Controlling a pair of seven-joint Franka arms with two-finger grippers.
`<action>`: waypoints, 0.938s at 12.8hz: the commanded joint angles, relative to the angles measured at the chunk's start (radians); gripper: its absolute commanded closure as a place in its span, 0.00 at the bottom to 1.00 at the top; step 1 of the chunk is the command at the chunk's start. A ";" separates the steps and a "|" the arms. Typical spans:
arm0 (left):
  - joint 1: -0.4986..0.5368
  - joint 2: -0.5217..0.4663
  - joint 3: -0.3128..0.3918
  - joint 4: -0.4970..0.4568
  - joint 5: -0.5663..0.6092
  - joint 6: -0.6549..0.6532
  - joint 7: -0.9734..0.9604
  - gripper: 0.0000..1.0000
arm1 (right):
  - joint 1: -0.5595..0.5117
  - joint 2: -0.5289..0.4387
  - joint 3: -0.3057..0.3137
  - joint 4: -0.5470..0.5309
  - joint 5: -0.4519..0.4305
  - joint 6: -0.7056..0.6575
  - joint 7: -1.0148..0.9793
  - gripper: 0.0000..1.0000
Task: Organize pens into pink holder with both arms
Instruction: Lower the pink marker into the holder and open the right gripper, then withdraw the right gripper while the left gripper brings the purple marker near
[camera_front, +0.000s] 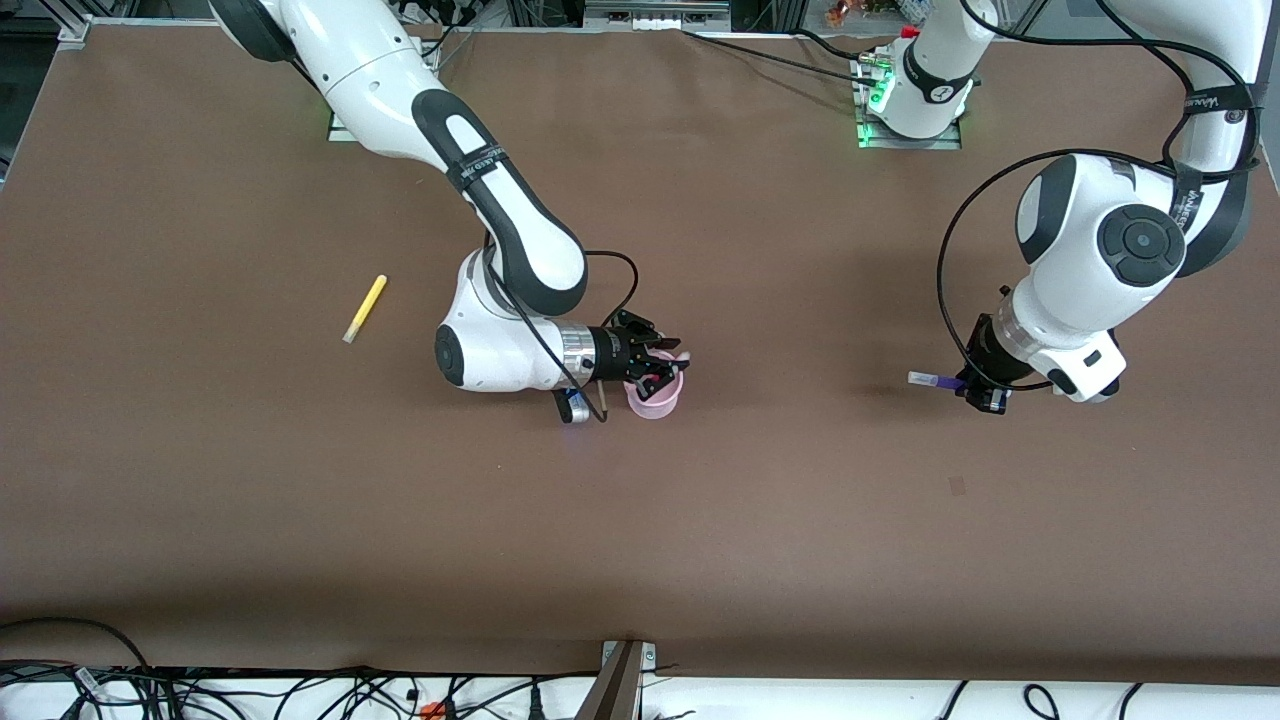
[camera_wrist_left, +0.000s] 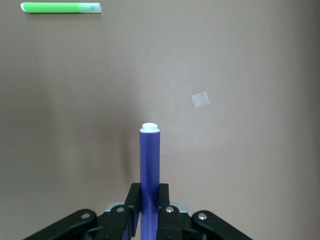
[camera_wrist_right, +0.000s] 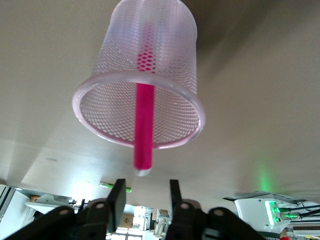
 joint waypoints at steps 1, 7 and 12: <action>0.000 0.015 -0.004 0.032 -0.007 -0.012 0.001 1.00 | -0.012 -0.025 -0.005 0.014 0.017 -0.010 -0.016 0.00; -0.095 0.042 -0.006 0.124 -0.007 -0.018 -0.064 1.00 | -0.064 -0.195 -0.126 0.019 -0.357 -0.221 -0.074 0.00; -0.317 0.125 -0.004 0.250 0.133 -0.017 -0.278 1.00 | -0.062 -0.405 -0.175 -0.047 -0.570 -0.378 -0.249 0.00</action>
